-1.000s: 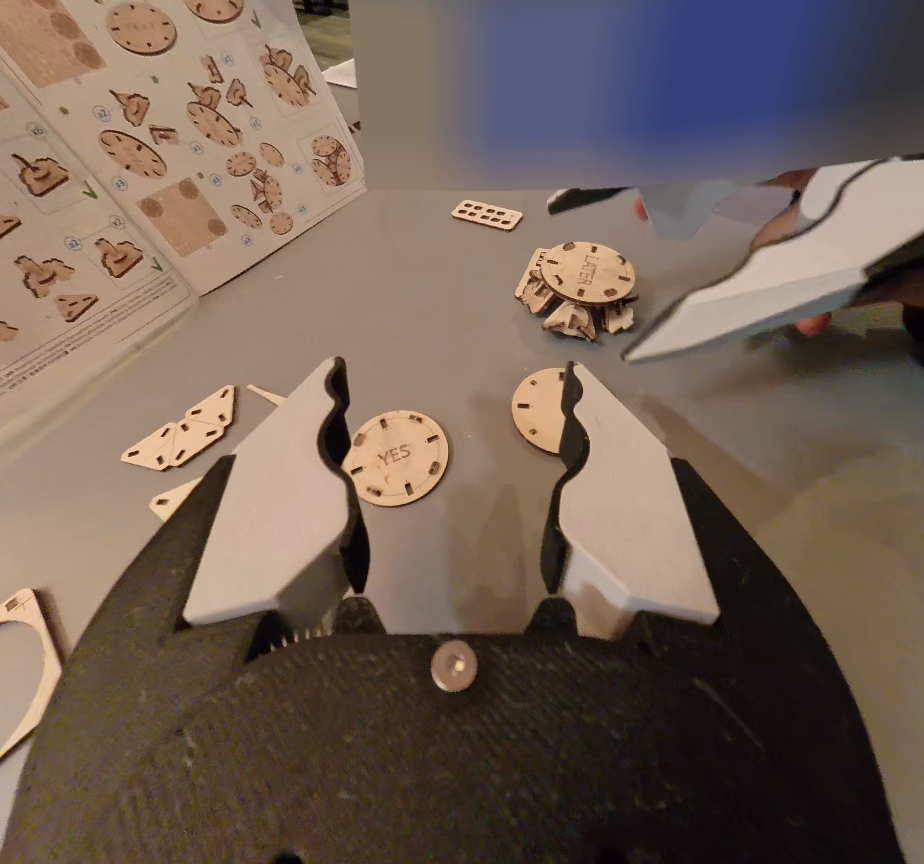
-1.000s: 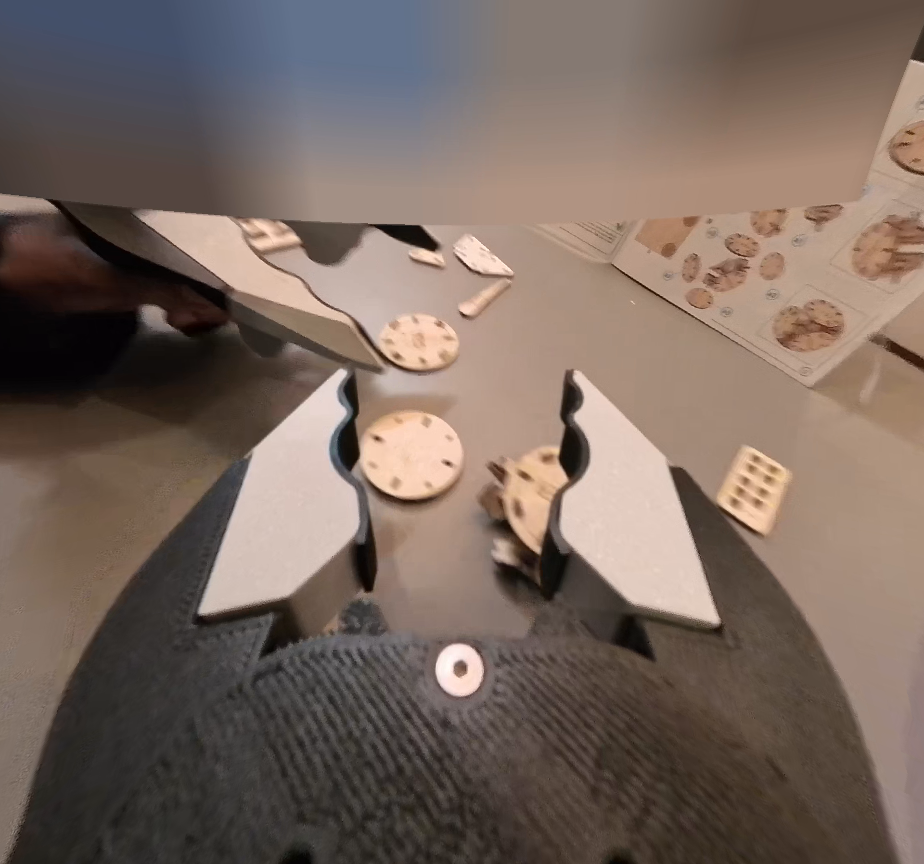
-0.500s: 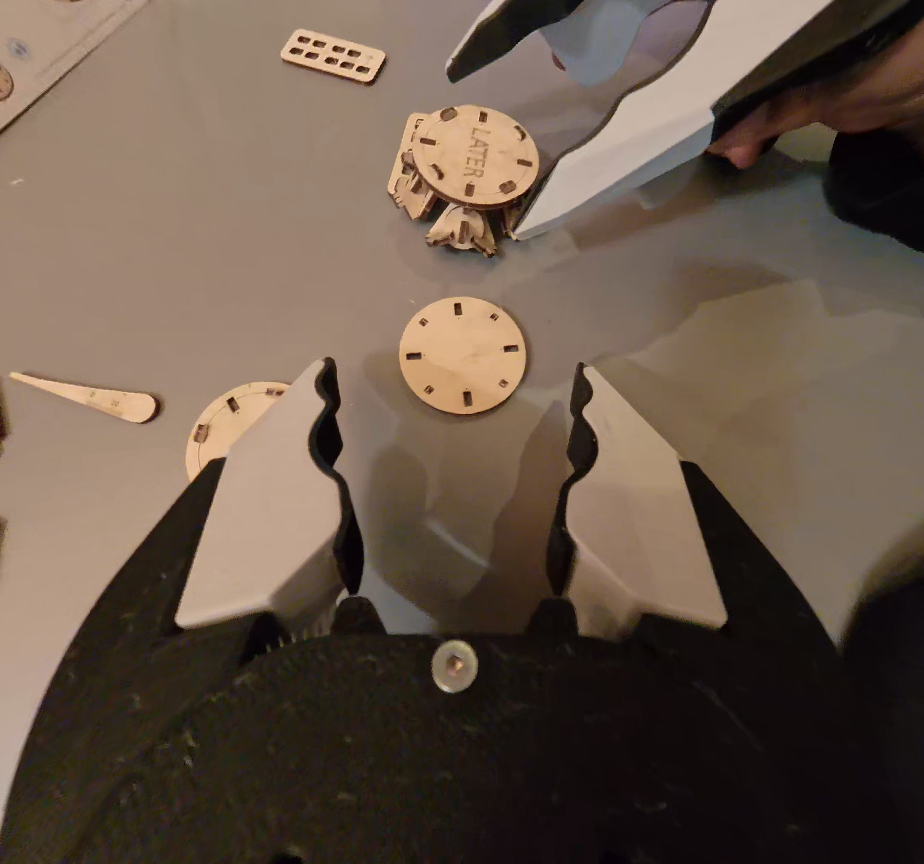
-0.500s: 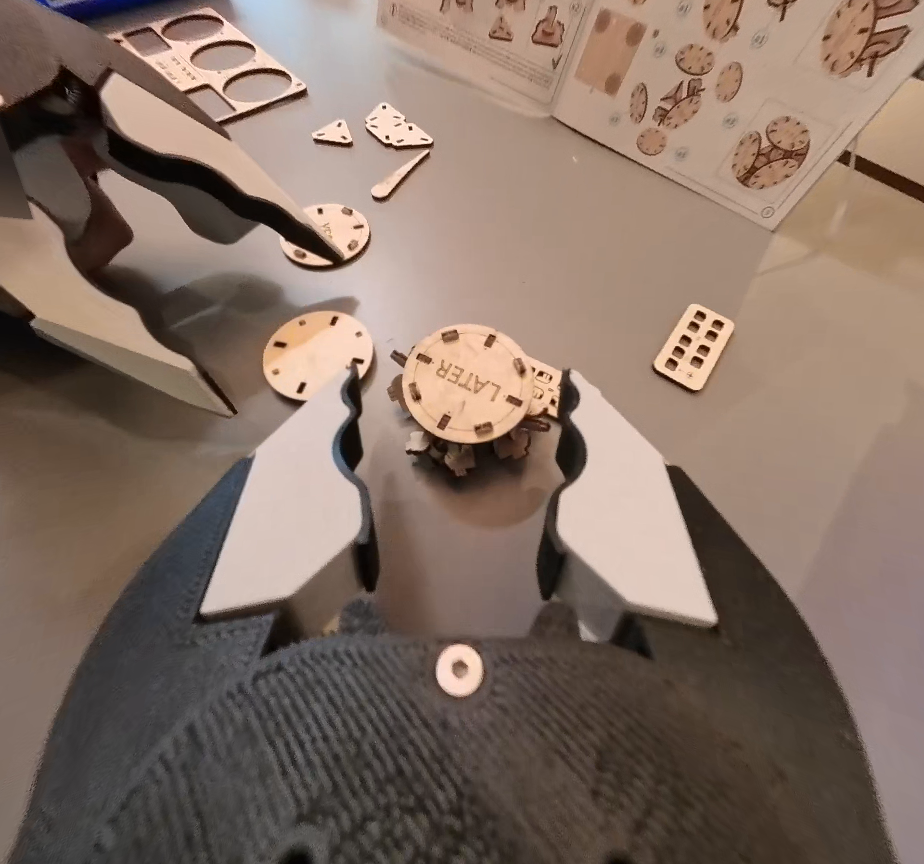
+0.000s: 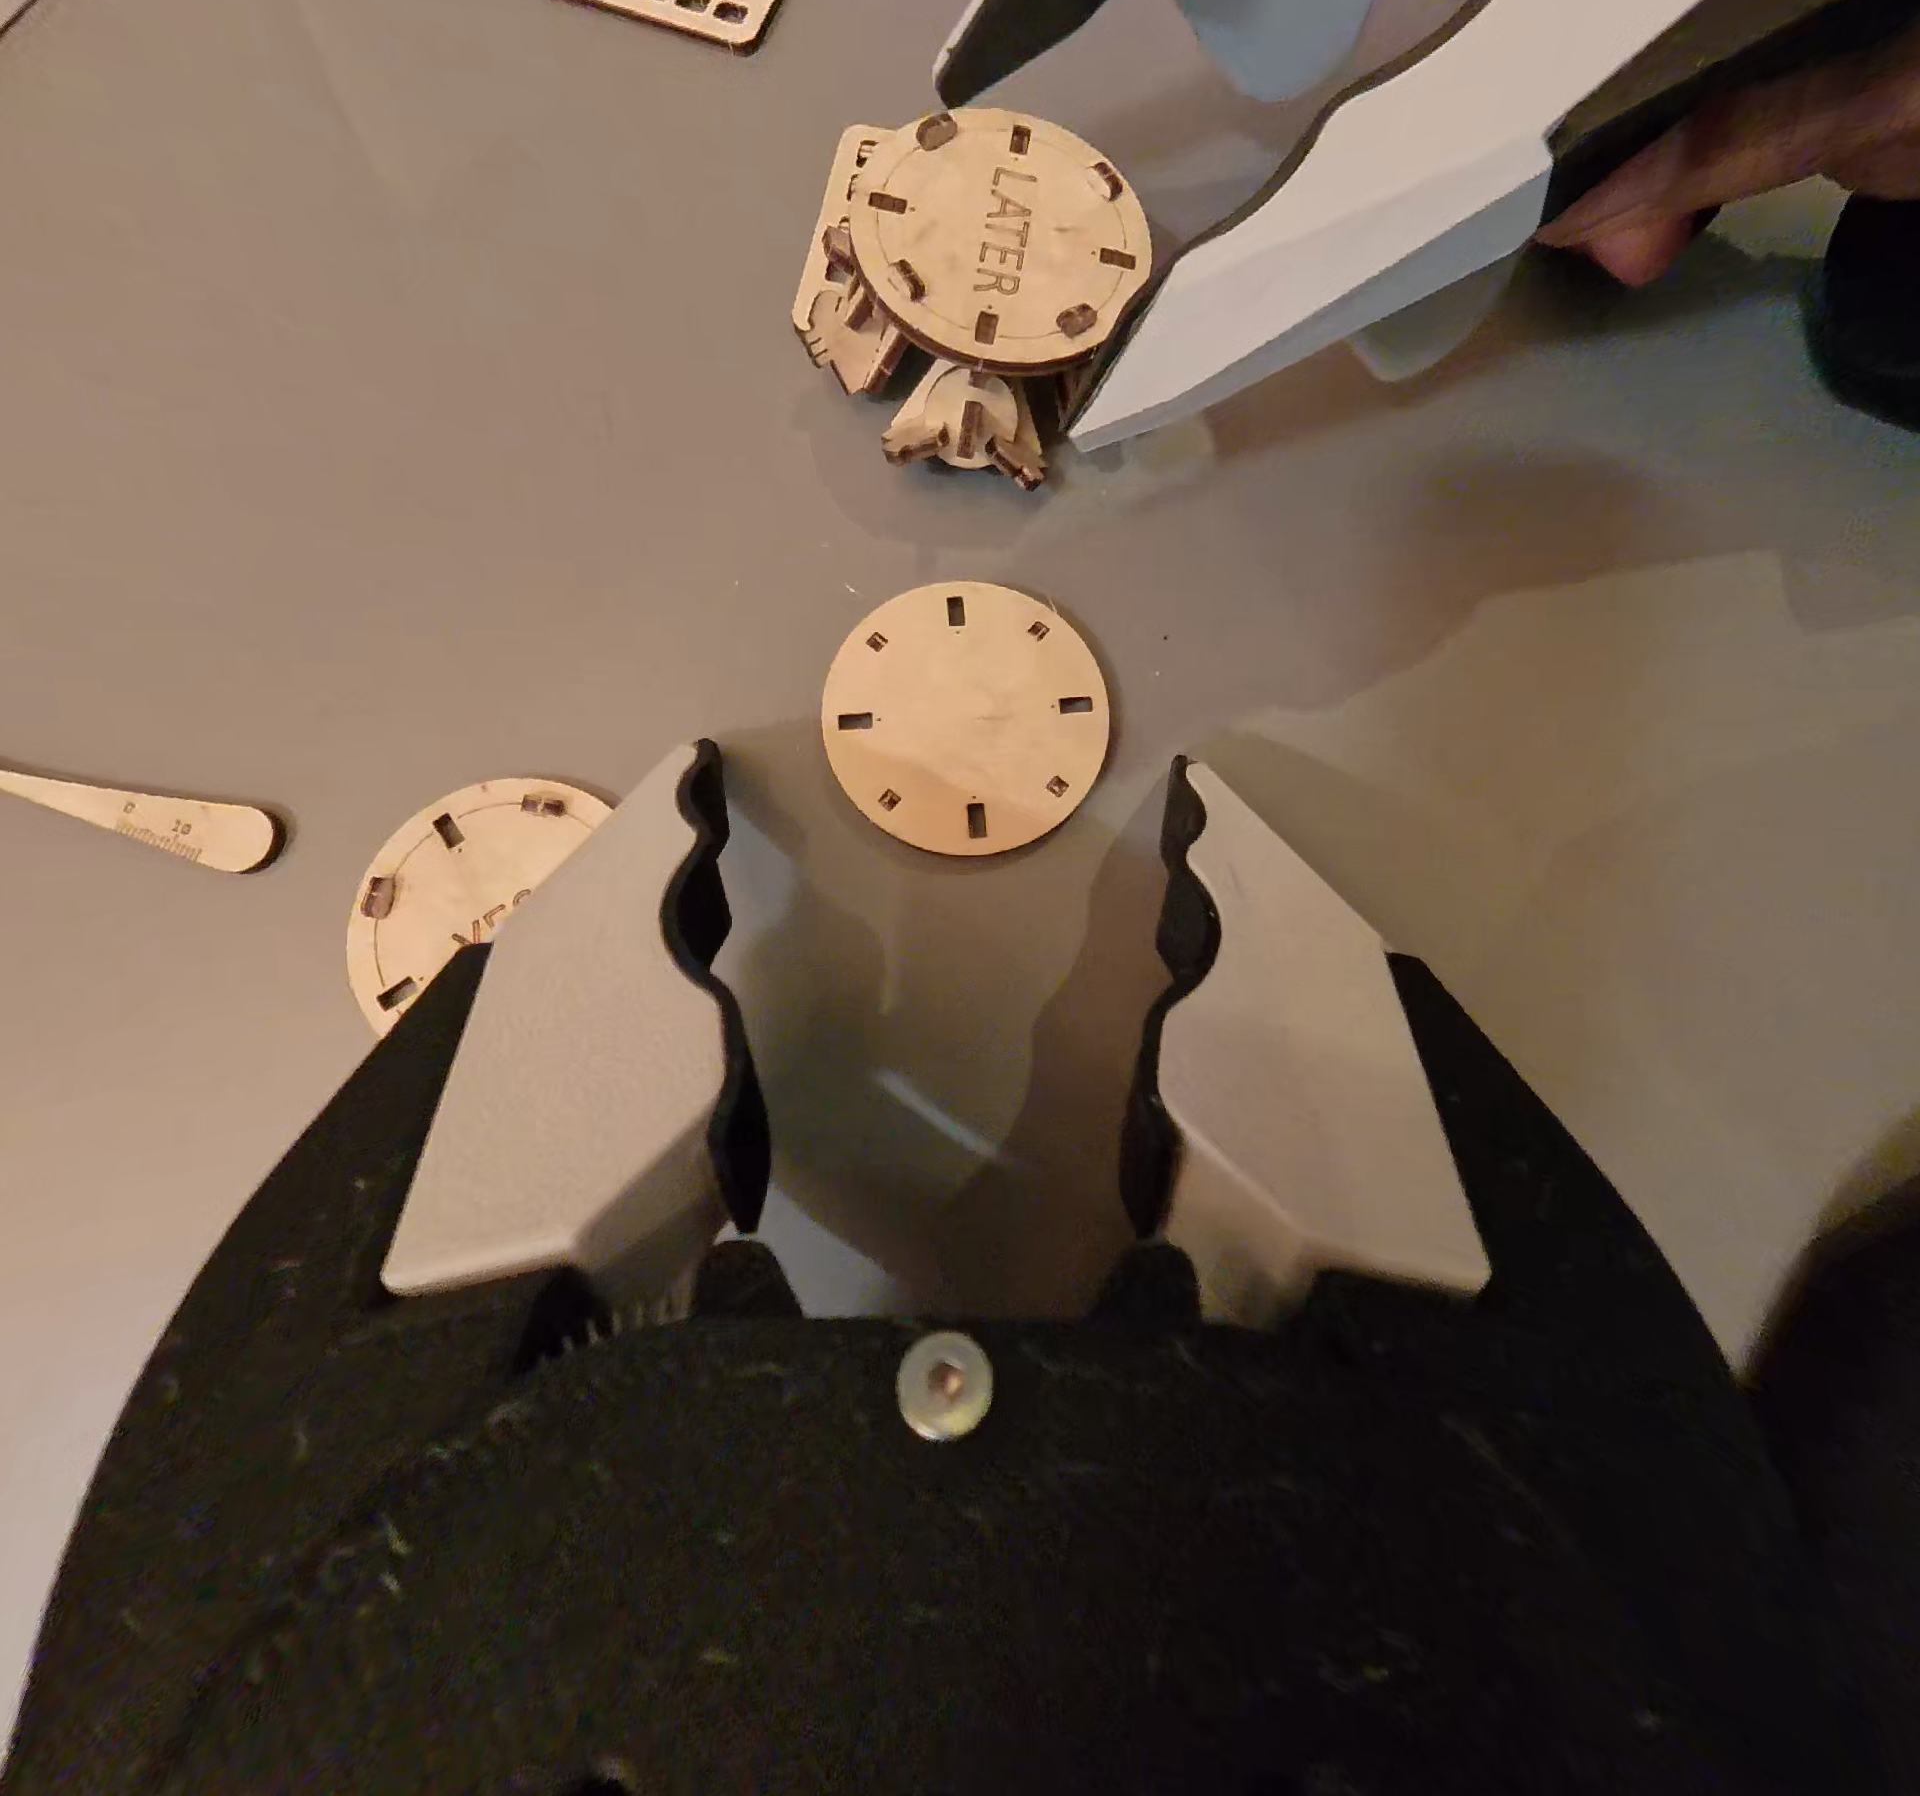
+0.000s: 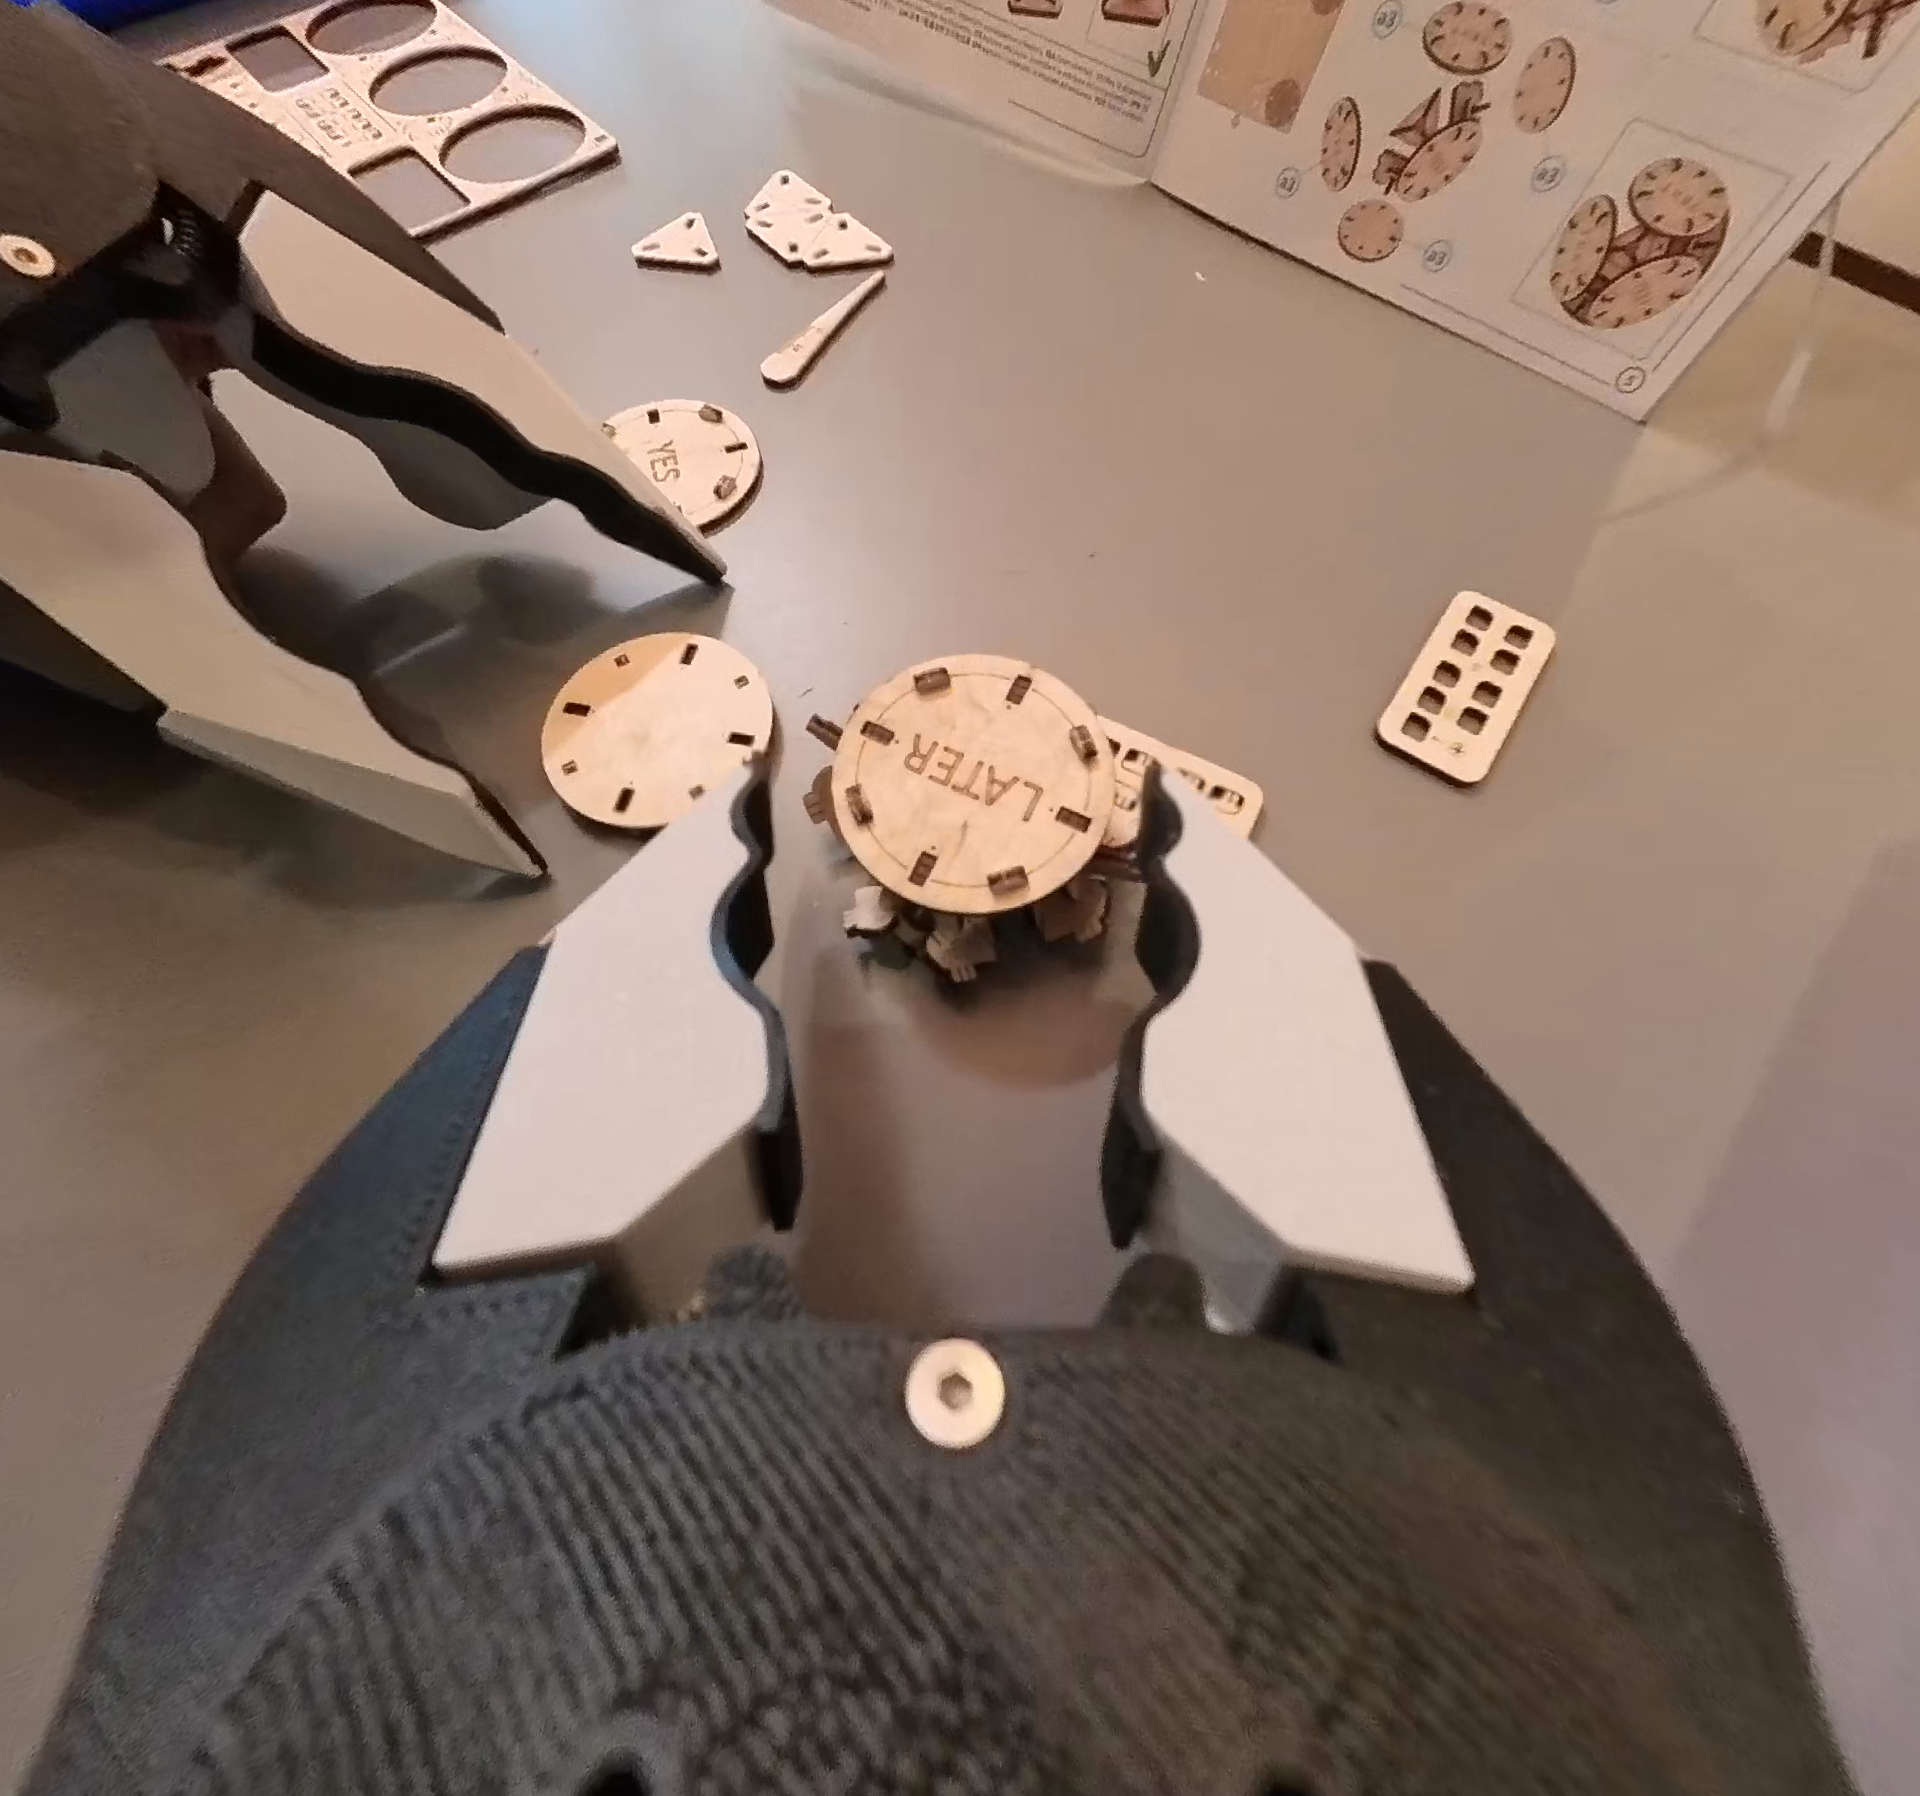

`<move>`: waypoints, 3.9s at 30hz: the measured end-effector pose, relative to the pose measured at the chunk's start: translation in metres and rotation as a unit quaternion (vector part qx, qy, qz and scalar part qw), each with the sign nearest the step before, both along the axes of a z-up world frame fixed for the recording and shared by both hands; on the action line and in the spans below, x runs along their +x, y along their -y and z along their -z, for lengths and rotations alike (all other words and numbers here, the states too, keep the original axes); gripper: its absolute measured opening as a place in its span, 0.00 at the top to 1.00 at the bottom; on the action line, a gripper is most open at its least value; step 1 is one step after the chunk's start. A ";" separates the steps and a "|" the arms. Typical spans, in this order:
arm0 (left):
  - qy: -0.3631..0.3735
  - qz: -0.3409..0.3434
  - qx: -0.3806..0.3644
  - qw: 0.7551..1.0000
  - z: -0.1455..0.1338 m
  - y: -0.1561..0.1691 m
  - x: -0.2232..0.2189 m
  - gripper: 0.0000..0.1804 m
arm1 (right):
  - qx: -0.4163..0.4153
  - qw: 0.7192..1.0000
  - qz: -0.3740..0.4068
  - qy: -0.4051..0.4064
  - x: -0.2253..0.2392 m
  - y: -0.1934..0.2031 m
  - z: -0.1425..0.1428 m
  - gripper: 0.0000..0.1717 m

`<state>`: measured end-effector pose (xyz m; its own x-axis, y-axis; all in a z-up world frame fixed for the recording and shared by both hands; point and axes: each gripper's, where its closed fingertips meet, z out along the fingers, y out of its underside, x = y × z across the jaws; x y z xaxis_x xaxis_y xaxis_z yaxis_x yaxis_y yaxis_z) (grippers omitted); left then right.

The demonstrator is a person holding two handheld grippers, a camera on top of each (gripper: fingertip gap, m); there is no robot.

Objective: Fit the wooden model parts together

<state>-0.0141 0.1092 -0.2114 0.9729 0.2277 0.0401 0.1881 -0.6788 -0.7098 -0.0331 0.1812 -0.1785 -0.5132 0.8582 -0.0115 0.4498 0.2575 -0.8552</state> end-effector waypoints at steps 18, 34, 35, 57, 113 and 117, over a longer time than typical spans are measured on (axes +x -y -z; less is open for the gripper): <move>-0.029 -0.016 0.027 0.999 -0.010 -0.002 -0.008 0.47 | 0.051 0.990 -0.033 -0.128 0.002 0.017 -0.034 0.58; -0.061 -0.030 0.102 0.992 -0.035 -0.002 -0.017 0.47 | 0.048 0.988 -0.041 -0.140 0.004 0.021 -0.037 0.58; -0.060 -0.030 0.102 0.992 -0.035 -0.003 -0.017 0.48 | 0.049 0.988 -0.041 -0.139 0.004 0.021 -0.037 0.58; -0.064 -0.031 0.093 0.993 -0.033 -0.003 -0.017 0.48 | 0.053 0.990 -0.038 -0.124 0.003 0.020 -0.030 0.55; -0.072 -0.008 0.058 0.996 -0.022 -0.005 -0.011 0.51 | 0.009 1.000 -0.002 0.003 0.001 0.006 0.002 0.58; -0.072 -0.008 0.057 0.996 -0.022 -0.005 -0.011 0.51 | 0.010 1.000 -0.002 0.002 0.001 0.006 0.002 0.58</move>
